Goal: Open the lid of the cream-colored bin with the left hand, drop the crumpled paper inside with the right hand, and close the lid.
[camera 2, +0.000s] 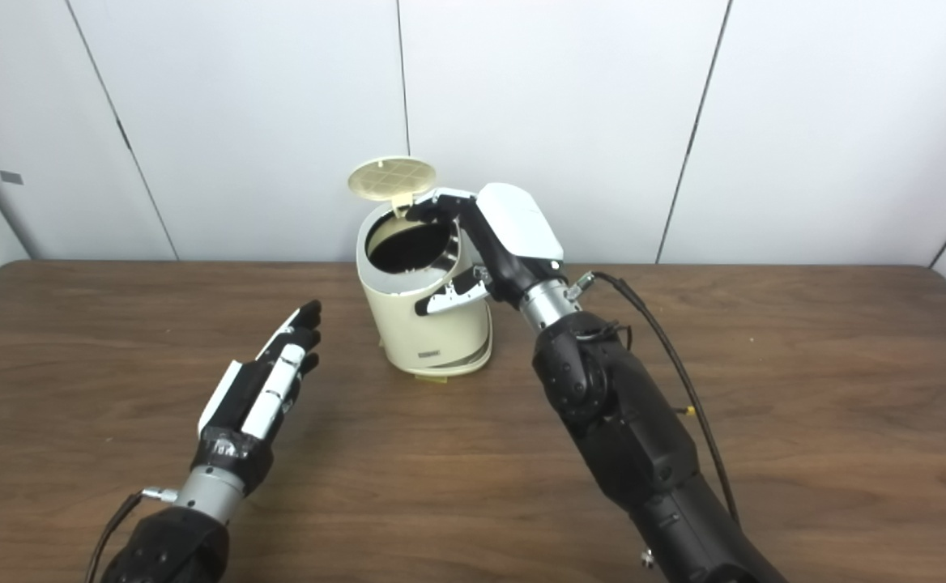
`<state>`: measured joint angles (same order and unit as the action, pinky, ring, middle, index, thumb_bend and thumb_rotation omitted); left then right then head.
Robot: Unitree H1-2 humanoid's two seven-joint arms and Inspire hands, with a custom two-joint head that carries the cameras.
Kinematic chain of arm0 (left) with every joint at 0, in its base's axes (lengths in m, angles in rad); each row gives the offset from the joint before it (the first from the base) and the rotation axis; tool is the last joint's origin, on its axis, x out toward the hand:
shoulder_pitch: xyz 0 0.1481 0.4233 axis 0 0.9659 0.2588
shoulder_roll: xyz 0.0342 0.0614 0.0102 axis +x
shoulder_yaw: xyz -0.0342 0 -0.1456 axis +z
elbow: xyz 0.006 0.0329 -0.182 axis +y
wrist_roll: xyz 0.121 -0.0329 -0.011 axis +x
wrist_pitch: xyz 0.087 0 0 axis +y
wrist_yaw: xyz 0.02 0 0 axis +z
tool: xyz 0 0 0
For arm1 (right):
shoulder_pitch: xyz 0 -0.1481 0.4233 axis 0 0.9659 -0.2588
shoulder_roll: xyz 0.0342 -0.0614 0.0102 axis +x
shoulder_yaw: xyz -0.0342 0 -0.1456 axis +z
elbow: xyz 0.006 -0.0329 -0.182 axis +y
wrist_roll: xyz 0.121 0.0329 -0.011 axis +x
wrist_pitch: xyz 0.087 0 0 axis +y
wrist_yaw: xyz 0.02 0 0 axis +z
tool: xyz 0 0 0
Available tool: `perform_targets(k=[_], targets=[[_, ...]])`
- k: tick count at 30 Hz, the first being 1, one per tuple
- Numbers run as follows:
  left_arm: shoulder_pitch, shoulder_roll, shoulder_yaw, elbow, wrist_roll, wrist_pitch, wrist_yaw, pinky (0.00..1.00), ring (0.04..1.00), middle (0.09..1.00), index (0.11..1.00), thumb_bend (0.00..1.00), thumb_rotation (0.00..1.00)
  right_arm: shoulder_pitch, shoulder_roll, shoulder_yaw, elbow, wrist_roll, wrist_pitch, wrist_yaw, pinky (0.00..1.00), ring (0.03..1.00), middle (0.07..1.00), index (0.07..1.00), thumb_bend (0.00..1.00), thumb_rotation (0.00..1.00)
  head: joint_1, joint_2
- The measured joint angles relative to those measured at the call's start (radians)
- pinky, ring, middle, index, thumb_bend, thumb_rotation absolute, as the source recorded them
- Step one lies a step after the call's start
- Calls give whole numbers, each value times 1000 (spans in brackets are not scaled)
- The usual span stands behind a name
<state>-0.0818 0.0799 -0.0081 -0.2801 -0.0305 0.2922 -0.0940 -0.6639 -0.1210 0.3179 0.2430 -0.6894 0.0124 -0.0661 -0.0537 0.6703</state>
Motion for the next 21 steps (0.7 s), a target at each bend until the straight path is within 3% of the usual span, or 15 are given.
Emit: perform_targets(k=[21], targets=[[-16, 24, 21, 0, -35, -3, -20, 993, 997, 1000, 992, 527, 819, 50, -39, -16, -65, -4, 41, 33, 653, 697, 692, 674, 950, 112, -14, -2]])
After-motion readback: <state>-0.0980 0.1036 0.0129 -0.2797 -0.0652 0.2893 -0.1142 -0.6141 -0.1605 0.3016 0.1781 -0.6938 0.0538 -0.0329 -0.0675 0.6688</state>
